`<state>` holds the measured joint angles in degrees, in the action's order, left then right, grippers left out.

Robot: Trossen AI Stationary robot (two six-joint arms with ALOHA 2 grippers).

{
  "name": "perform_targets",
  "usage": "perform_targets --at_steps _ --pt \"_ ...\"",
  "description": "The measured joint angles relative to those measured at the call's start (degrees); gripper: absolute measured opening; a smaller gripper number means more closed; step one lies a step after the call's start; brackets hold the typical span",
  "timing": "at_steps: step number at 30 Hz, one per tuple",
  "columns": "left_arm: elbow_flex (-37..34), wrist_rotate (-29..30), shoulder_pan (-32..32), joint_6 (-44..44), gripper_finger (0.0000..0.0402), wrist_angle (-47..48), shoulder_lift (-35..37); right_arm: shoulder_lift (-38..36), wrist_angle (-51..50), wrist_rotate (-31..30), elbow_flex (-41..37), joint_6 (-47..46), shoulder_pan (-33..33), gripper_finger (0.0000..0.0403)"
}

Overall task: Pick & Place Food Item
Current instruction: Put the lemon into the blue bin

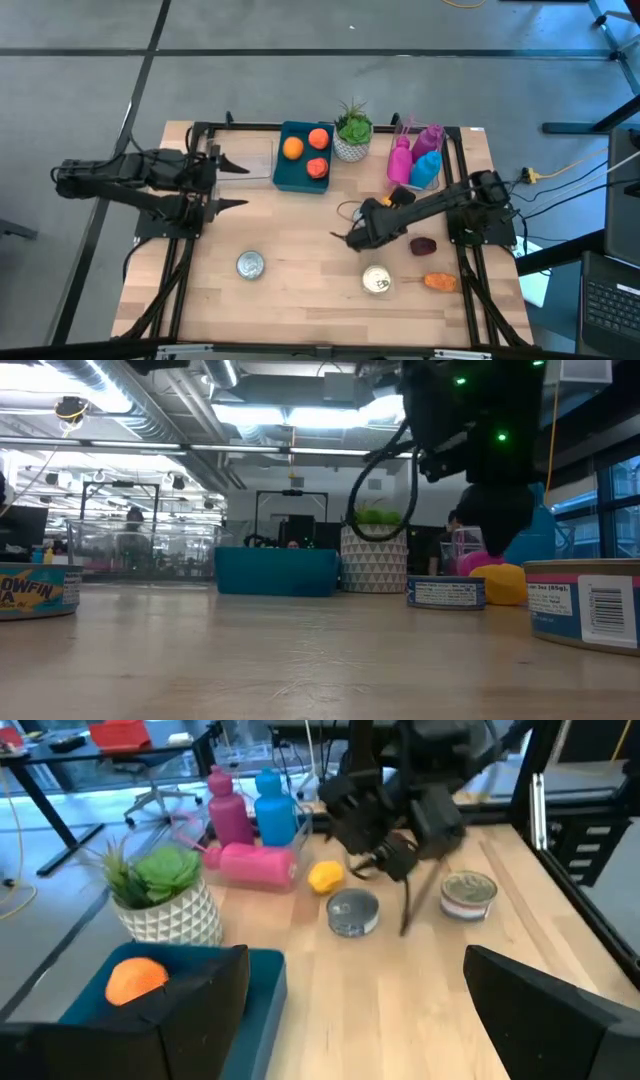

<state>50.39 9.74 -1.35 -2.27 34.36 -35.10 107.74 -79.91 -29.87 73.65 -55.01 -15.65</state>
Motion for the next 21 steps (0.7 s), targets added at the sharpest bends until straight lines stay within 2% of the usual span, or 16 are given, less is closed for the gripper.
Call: perform_targets --at_steps 8,11,15,21 --pt "-1.36 3.48 -4.78 0.22 0.0356 0.16 -0.73 -7.11 1.26 14.04 0.04 15.15 6.35 0.0323" --pt "-2.28 4.86 -5.76 0.20 0.0356 0.12 -0.74 -8.58 1.70 20.79 0.90 16.07 7.45 0.0323" --pt "-3.15 6.71 -6.20 0.09 0.0356 -0.18 -0.67 -8.56 2.32 20.66 1.64 13.98 8.08 0.0323" --pt "-3.28 7.20 -6.18 -0.23 0.0356 -0.28 -0.69 -8.41 8.19 21.97 -2.84 15.57 10.53 0.0323"
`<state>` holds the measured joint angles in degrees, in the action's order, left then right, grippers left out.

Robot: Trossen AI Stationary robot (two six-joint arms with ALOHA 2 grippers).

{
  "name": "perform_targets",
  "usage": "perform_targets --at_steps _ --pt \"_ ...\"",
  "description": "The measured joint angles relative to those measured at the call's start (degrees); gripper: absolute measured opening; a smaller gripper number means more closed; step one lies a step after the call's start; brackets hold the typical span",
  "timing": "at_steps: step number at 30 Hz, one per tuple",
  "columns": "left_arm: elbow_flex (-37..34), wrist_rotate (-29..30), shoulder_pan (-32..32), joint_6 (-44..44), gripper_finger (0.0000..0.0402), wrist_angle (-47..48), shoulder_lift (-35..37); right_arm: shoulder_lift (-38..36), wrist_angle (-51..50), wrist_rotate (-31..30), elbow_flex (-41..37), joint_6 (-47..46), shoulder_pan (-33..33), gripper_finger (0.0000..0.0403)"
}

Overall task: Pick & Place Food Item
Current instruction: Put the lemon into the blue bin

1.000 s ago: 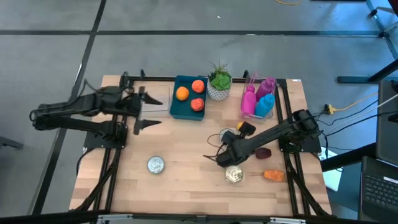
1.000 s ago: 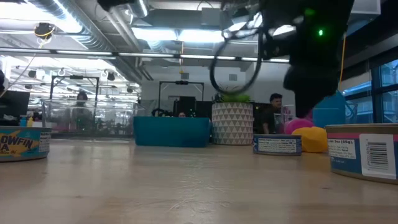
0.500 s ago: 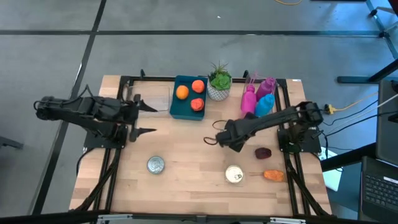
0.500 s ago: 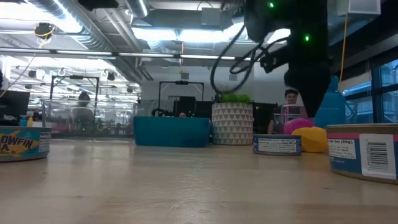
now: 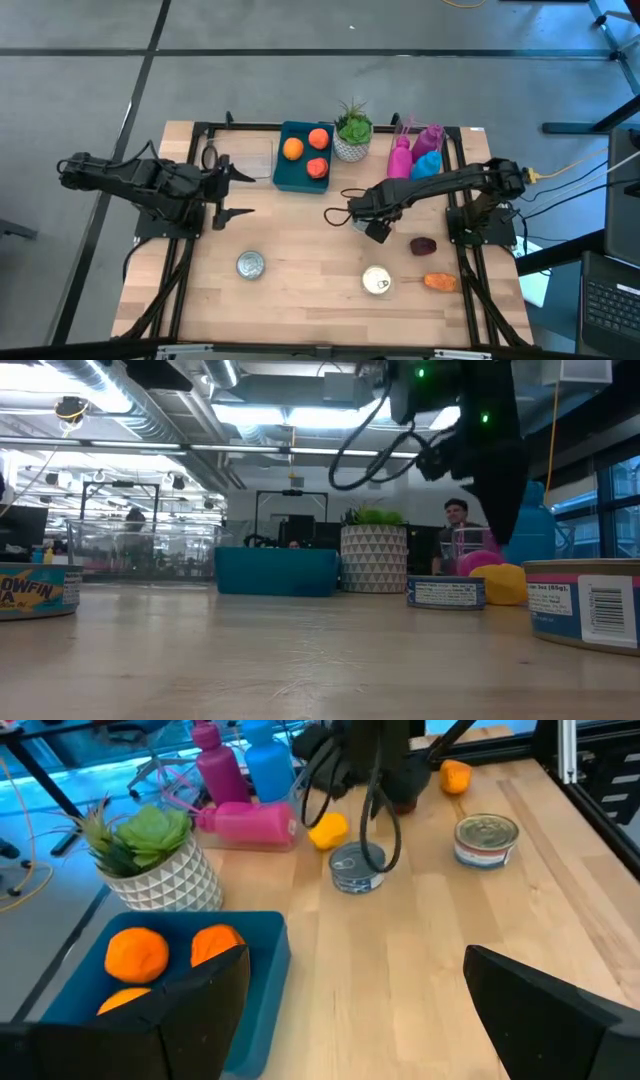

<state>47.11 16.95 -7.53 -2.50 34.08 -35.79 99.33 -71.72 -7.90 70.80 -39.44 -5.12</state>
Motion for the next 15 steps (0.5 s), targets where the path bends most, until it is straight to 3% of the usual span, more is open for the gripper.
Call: perform_targets --at_steps 8,15 --pt "-0.02 0.00 0.00 -0.25 0.0356 -0.01 0.00 0.02 1.42 -3.32 -4.50 1.92 3.78 0.0323" --pt "-0.02 0.00 0.00 -0.25 0.0356 -0.01 0.00 0.02 9.58 -2.18 -8.79 4.83 6.16 0.0323"
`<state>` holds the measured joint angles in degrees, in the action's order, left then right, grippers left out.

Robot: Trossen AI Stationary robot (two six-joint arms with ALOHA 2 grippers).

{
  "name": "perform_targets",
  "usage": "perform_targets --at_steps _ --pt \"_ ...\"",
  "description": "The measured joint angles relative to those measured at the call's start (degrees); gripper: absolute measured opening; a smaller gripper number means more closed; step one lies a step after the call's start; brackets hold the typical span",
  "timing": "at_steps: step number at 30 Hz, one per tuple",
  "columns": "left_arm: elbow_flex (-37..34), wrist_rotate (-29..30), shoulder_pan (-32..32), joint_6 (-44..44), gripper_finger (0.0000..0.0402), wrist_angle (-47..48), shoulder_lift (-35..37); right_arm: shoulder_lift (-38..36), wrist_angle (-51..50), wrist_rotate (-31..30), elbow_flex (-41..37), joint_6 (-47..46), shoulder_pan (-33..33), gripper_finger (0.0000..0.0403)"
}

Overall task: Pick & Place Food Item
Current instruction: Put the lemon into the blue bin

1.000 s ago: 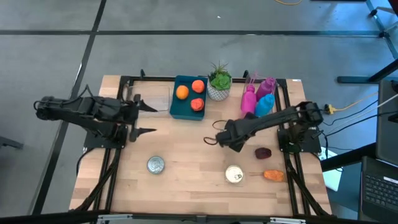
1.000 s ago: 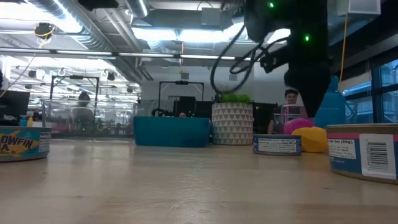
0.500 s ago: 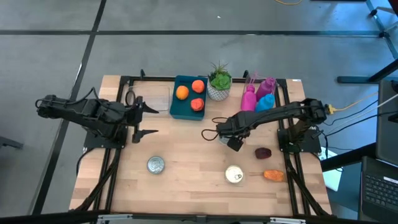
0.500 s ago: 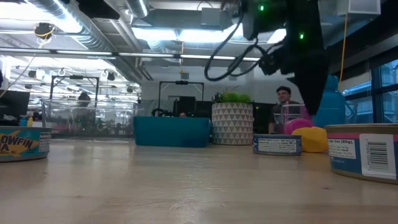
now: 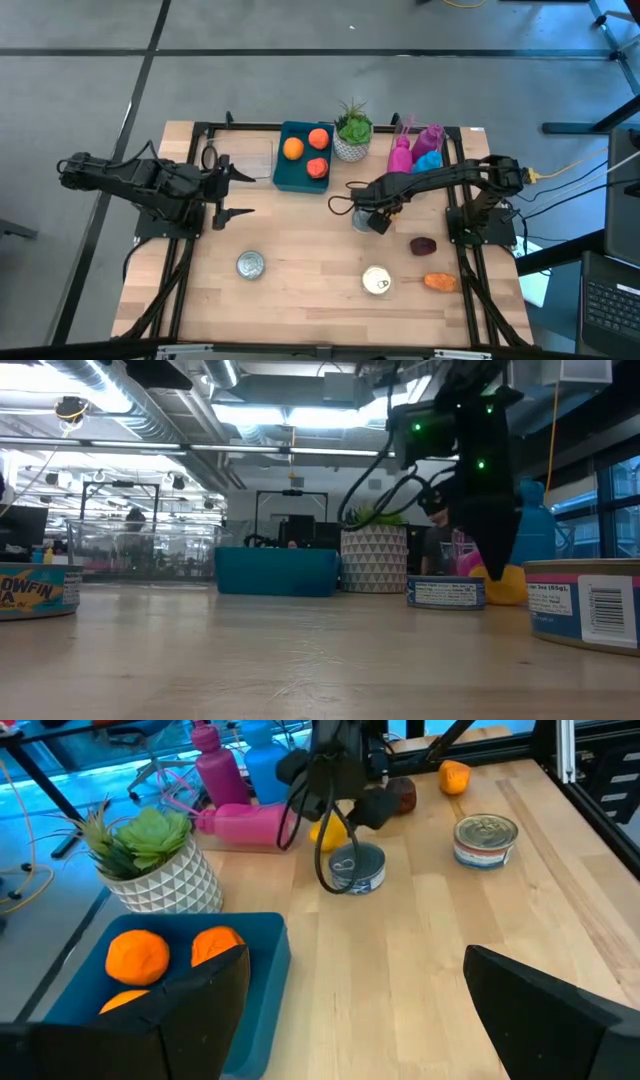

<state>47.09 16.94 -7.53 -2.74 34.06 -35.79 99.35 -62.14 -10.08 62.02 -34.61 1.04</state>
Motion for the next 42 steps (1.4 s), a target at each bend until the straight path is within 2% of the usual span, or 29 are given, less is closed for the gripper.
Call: perform_targets --at_steps 7,14,20,26,32,38,42 --pt "0.00 -0.02 0.00 0.02 0.0356 0.01 0.00 0.00 1.51 1.43 -2.81 0.61 1.34 0.0307" --pt "-0.02 -0.04 0.00 0.02 0.0356 0.02 0.00 -0.01 1.52 2.00 -2.65 0.64 0.66 0.0244" --pt "-0.02 -0.04 0.00 0.04 0.0356 0.02 0.00 -0.14 1.70 1.71 1.61 1.23 -1.32 0.0200" --pt "-0.18 0.02 0.00 2.72 0.0356 -0.50 -0.19 -0.17 1.74 1.33 10.13 3.89 -3.86 0.0209" --pt "-8.08 -1.52 0.04 5.13 0.0356 -15.05 -0.33 -0.18 2.48 -4.19 22.71 8.88 -6.65 0.0219" --pt "-20.17 -3.84 0.24 6.21 0.0356 -37.96 -0.74 -0.26 7.64 -8.33 34.38 16.12 -10.14 0.0213" --pt "-26.34 -4.25 0.99 4.99 0.0356 -53.40 -0.74 -0.26 14.38 -8.48 38.28 20.37 -12.10 0.0217"
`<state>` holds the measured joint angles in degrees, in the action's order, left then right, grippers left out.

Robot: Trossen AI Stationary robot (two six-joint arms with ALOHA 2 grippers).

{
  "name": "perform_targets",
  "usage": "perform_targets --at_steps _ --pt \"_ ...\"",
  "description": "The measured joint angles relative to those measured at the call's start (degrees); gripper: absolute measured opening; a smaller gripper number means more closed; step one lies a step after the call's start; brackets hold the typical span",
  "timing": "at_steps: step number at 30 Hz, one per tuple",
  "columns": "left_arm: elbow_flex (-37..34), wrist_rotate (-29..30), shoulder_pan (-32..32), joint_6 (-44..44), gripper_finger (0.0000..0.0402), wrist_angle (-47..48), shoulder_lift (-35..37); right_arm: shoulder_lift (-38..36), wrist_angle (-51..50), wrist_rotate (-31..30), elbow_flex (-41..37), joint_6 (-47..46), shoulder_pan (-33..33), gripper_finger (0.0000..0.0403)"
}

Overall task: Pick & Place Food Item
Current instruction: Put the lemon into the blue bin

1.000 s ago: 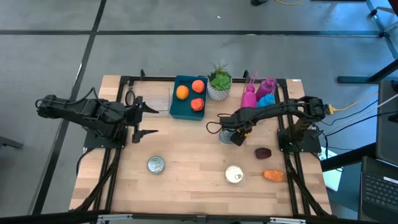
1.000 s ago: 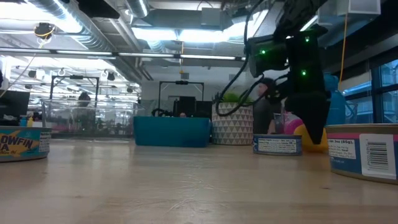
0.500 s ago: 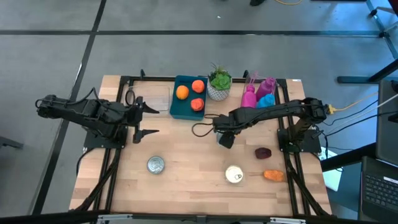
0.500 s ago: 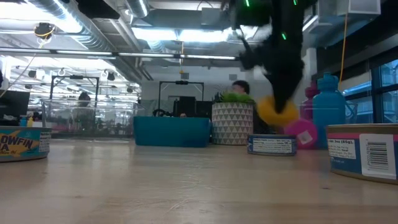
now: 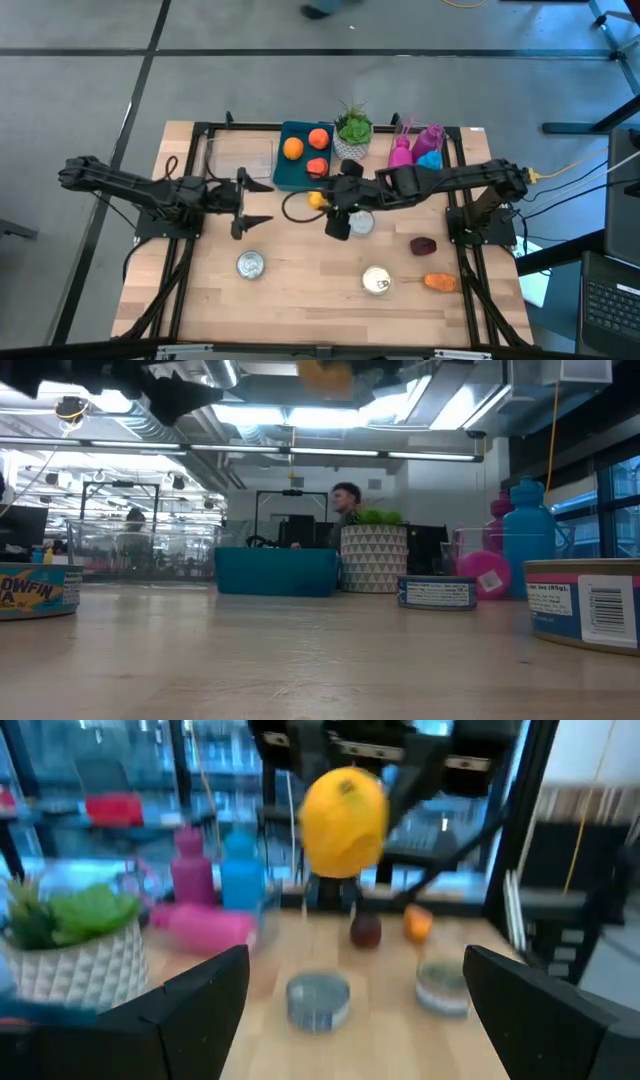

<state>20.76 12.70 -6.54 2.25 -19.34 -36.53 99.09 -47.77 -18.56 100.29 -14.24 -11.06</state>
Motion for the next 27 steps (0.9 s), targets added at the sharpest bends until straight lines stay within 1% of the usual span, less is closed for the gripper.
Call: perform_targets --at_steps 3,5,7,12,15,18,21,27 --pt "-2.77 -1.88 0.90 -0.97 0.0356 -9.16 0.00 0.00 5.07 0.51 0.32 2.79 -0.99 0.0219" --pt "-3.67 -4.14 1.74 -0.97 0.0356 -14.05 0.00 0.00 7.44 2.42 0.32 3.50 -1.10 0.0219" --pt "-3.72 -6.02 2.53 -1.35 0.0356 -16.39 0.00 0.00 9.24 4.05 0.32 3.84 -1.07 0.0219" --pt "-3.72 -9.52 3.85 -1.35 0.0356 -21.33 -1.52 0.39 12.86 5.39 0.32 4.68 -1.06 0.0219" --pt "-3.72 -11.18 4.08 -1.25 0.0356 -25.54 -4.63 1.50 14.99 6.57 0.41 5.57 -0.91 0.0219" --pt "-3.34 -10.86 4.08 -2.94 0.0356 -29.39 -8.85 2.76 16.16 8.06 0.35 6.52 -0.73 0.0220" --pt "-1.31 -10.88 4.08 -3.70 0.0358 -32.39 -12.92 2.97 16.83 8.97 0.35 6.79 -0.51 0.0220" --pt "4.03 -13.24 4.08 -4.43 0.0370 -32.76 -20.58 3.04 17.21 9.07 0.35 6.82 -0.63 0.0220"
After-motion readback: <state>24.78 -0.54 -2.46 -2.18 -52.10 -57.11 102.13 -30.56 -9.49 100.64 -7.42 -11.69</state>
